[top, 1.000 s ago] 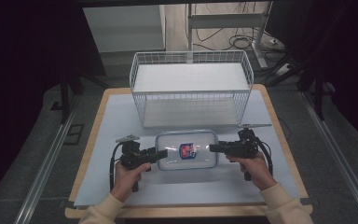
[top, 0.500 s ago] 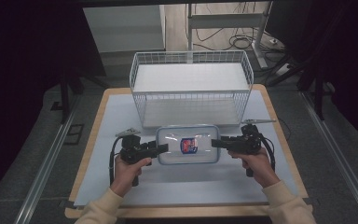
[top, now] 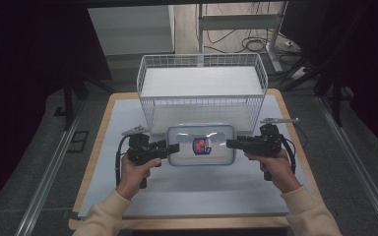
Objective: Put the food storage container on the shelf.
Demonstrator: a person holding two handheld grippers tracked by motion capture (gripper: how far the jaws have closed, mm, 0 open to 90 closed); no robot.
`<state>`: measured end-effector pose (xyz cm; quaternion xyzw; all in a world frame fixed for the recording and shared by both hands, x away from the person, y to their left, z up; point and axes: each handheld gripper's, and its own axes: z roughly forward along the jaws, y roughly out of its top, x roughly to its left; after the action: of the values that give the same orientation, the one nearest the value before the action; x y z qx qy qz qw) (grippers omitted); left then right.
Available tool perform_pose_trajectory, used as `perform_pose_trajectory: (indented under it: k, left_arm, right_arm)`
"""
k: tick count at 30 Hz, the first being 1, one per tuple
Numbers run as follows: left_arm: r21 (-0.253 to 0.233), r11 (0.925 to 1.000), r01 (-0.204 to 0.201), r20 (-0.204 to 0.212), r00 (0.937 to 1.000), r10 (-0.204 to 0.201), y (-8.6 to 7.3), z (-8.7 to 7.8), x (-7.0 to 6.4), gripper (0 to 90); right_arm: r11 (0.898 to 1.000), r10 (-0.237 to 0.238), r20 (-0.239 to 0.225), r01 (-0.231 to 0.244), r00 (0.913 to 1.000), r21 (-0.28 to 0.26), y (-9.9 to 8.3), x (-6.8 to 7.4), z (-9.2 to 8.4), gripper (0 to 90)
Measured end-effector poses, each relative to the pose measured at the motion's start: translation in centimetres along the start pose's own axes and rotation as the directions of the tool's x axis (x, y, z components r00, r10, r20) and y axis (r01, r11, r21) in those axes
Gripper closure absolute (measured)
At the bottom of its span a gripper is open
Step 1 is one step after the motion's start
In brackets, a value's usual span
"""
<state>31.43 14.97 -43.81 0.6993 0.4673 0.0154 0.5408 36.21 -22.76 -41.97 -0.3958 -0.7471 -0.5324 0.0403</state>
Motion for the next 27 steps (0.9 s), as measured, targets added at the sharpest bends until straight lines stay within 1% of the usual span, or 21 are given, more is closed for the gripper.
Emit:
perform_pose_trajectory:
  k: [9,12,13,15,16,17,26,27]
  left_arm:
    - [-0.019,0.9998,-0.009,0.001,1.0000,0.009,1.5,-0.6,-0.4,45.4]
    - [-0.024,0.9996,-0.011,0.002,0.9999,0.011,2.1,-0.8,-0.5,45.4]
    - [-0.029,0.9995,-0.012,0.001,0.9999,0.012,2.3,-0.9,-0.6,45.4]
    - [-0.039,0.9991,-0.019,-0.002,0.9998,0.019,2.8,-1.1,-0.7,45.3]
    - [-0.042,0.9988,-0.024,-0.002,0.9997,0.024,3.2,-1.3,-0.9,45.3]
    - [-0.042,0.9988,-0.024,-0.002,0.9997,0.024,3.2,-1.3,-0.9,45.3]
    - [-0.051,0.9976,-0.047,-0.005,0.9989,0.047,5.3,-1.8,-1.1,45.3]
    - [-0.054,0.9973,-0.051,-0.006,0.9987,0.050,5.5,-1.9,-1.2,45.3]
  right_arm:
    - [0.999,-0.028,0.004,0.028,0.9996,-0.017,1.5,0.7,-0.4,51.0]
    - [0.999,-0.041,0.006,0.042,0.9991,-0.022,2.4,1.1,-0.6,51.0]
    - [0.999,-0.041,0.006,0.042,0.9991,-0.022,2.4,1.1,-0.6,51.0]
    - [0.998,-0.047,0.007,0.047,0.9989,-0.029,2.8,1.3,-0.7,51.0]
    - [0.998,-0.052,0.007,0.053,0.9986,-0.035,3.3,1.5,-0.8,51.0]
    - [0.998,-0.052,0.007,0.053,0.9986,-0.035,3.3,1.5,-0.8,51.0]
    - [0.995,-0.077,0.008,0.077,0.9970,-0.060,5.3,2.0,-1.2,51.0]
    - [0.995,-0.077,0.008,0.077,0.9970,-0.060,5.3,2.0,-1.2,51.0]
